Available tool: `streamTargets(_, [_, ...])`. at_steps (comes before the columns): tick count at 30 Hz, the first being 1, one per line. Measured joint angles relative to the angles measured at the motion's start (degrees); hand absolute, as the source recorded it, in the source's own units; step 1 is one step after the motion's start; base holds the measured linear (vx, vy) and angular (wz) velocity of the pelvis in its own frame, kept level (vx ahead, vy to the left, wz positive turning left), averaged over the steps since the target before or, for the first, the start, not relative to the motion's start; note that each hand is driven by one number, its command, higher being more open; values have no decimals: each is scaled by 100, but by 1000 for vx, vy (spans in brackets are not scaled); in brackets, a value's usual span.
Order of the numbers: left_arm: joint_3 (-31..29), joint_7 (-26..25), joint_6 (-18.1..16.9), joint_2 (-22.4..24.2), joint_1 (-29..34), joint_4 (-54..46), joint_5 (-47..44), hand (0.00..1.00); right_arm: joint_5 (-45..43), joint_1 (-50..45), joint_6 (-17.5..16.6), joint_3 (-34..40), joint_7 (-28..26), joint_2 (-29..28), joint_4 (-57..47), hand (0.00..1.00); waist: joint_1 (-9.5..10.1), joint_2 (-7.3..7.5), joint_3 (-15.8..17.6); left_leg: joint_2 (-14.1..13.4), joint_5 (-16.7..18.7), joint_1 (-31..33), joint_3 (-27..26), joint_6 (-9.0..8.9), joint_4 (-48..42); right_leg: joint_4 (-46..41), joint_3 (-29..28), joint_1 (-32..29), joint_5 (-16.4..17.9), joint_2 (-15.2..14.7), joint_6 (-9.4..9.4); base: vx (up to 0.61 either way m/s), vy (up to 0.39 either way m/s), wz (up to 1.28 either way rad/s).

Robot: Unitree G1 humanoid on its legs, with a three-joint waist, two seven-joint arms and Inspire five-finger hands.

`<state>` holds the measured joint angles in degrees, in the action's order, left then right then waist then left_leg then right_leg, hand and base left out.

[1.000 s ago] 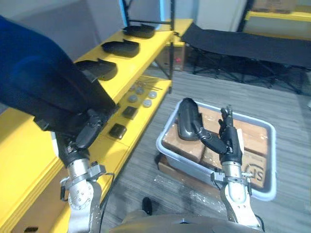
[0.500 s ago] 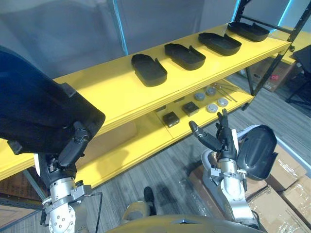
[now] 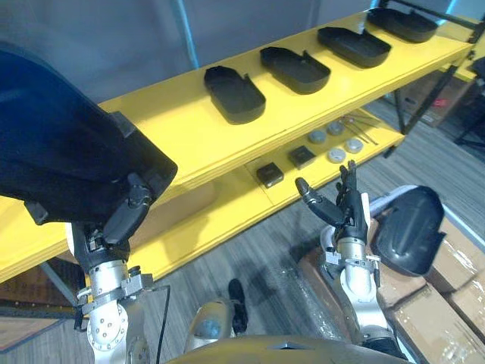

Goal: Walk over and take three plastic housings, then place them on the shelf

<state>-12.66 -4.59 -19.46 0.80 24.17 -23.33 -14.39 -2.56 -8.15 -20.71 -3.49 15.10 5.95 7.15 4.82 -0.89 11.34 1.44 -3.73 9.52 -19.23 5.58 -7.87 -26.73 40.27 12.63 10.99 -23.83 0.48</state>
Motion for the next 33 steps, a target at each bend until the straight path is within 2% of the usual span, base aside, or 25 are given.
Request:
streamTargets(1, [-2, 21, -2, -113, -101, -27, 108, 0, 16, -11, 1, 115, -49, -3, -24, 100, -108, -85, -50, 87, 8, -46, 367, 16, 123, -628, -916, -346, -503, 51, -65, 144, 152, 133])
streamTargets(2, [-5, 21, -5, -196, -180, -29, 127, 0, 40, -12, 1, 181, -62, -10, -65, 100, -166, -96, -62, 94, -21, -66, 555, 45, 235, -826, -1210, -487, -464, 140, 30, 140, 80, 135])
streamTargets(3, [-15, -3, -7, -365, -394, -21, 139, 0, 121, -11, 0, 258, -93, -6, -203, 100, -253, -34, -40, 124, -79, -146, 817, 134, 463, -969, -1555, -761, -86, 428, 206, 147, 24, 107])
streamTargets(4, [-47, -42, -6, -413, -498, 11, 137, 0, 215, 17, -1, 300, -175, 5, -317, 100, -236, 18, -21, 146, -175, -293, 921, 186, 662, -983, -1712, -1022, 222, 631, 156, 151, 8, 88])
streamTargets(5, [-65, -64, -6, -407, -533, 70, 134, 0, 221, 15, -6, 303, -225, 4, -374, 100, -231, 33, -22, 165, -174, -360, 978, 184, 715, -903, -1724, -1111, 315, 717, 139, 205, 4, 62])
streamTargets(6, [-57, -141, -1, -402, -600, 215, 132, 0, 222, -11, -29, 304, -284, 2, -494, 100, -251, 44, -33, 206, -150, -525, 1144, 182, 810, -544, -1895, -1291, 427, 983, 115, 170, -19, 52])
streamTargets(8, [30, -147, -2, -404, -617, 283, 129, 0, 220, -9, -137, 312, -300, 8, -597, 100, -353, 37, -30, 211, -107, -582, 1413, 162, 810, -8, -2266, -1582, 429, 1319, 107, 175, -50, 70])
streamTargets(10, [183, -124, -2, -407, -620, 355, 125, 0, 223, -38, -154, 392, -297, 10, -710, 100, -368, 53, -41, 213, -62, -639, 1615, 111, 801, 419, -2684, -1798, 373, 1501, 180, 194, -77, 64])
streamTargets(12, [358, -132, 4, -405, -583, 510, 133, 0, 218, -32, -205, 400, -296, 12, -817, 100, -350, 105, -71, 230, 4, -761, 1708, -17, 782, 789, -2925, -1894, 227, 1523, 241, 202, -88, 35])
streamTargets(13, [383, -137, 16, -405, -558, 545, 132, 0, 222, -30, -240, 391, -302, 12, -836, 100, -343, 132, -87, 244, 32, -804, 1719, -48, 776, 886, -2937, -1878, 146, 1511, 236, 160, -85, 18])
streamTargets(15, [409, -140, 74, -405, -476, 551, 132, 0, 220, -41, -345, 382, -291, 13, -1045, 100, -339, 362, -222, 391, 221, -799, 1761, -162, 600, 1299, -2931, -1729, -468, 1456, 162, 219, -152, 17])
streamTargets(16, [421, -137, 76, -377, -447, 559, 132, 0, 222, -33, -400, 390, -265, 35, -1081, 100, -346, 372, -237, 401, 277, -807, 1791, -191, 544, 1396, -2929, -1645, -679, 1426, 308, 223, -175, 19])
streamTargets(17, [493, -130, 82, -316, -350, 535, 133, 0, 224, -17, -503, 415, -180, 79, -1132, 100, -349, 307, -254, 325, 426, -789, 1816, -267, 390, 1598, -2814, -1469, -717, 1504, 329, 156, -134, 11])
streamTargets(19, [516, -56, 80, -216, -228, 507, 132, 0, 254, -16, -654, 477, 70, 89, -1271, 100, -315, 222, -306, 151, 643, -785, 1801, -353, 258, 1946, -2733, -1207, -772, 1681, 264, 153, -134, 5])
streamTargets(21, [516, -5, 79, -202, -204, 497, 108, 0, 463, -35, -721, 559, 284, 73, -1410, 100, -353, 203, -322, 37, 770, -764, 1627, -318, 192, 2064, -2620, -1102, -784, 1719, 249, 120, -98, 31])
streamTargets(22, [597, 87, 75, -185, -224, 495, 90, 0, 709, -160, -822, 765, 550, 70, -1734, 100, -454, 162, -350, -238, 859, -664, 1000, -392, 58, 2116, -2404, -1040, -771, 1730, 228, 150, -93, 68])
streamTargets(24, [729, 209, 63, -177, -232, 495, 89, 0, 996, -250, -975, 1110, 869, 84, -2070, 100, -519, 106, -376, -386, 799, -530, 618, -452, -93, 2113, -2225, -1041, -766, 1718, 221, 127, -30, 61])
streamTargets(29, [766, 212, 30, -260, -525, 520, 79, 0, 1155, -208, -1263, 1803, 1281, 208, -2495, 100, -582, 88, -353, -338, 737, -314, 713, -491, -682, 1985, -2294, -1020, -670, 1609, 141, 46, 25, 18])
streamTargets(31, [677, 179, -12, -323, -607, 509, 91, 0, 1159, -212, -1263, 1875, 1284, 316, -2553, 100, -606, 67, -351, -285, 747, -422, 696, -505, -513, 1979, -2455, -1056, -578, 1571, 239, -33, 21, -20])
streamTargets(32, [609, 144, -25, -347, -651, 504, 118, 0, 1080, -231, -1260, 1939, 1270, 344, -2555, 100, -674, -37, -340, -266, 744, -602, 686, -507, -129, 1948, -2524, -1088, -556, 1583, 265, -51, 19, -28])
streamTargets(33, [599, 141, -21, -356, -656, 504, 136, 0, 1040, -273, -1249, 1966, 1257, 313, -2554, 100, -692, -66, -337, -248, 699, -661, 663, -492, 18, 1926, -2557, -1124, -550, 1579, 261, -76, 31, -35])
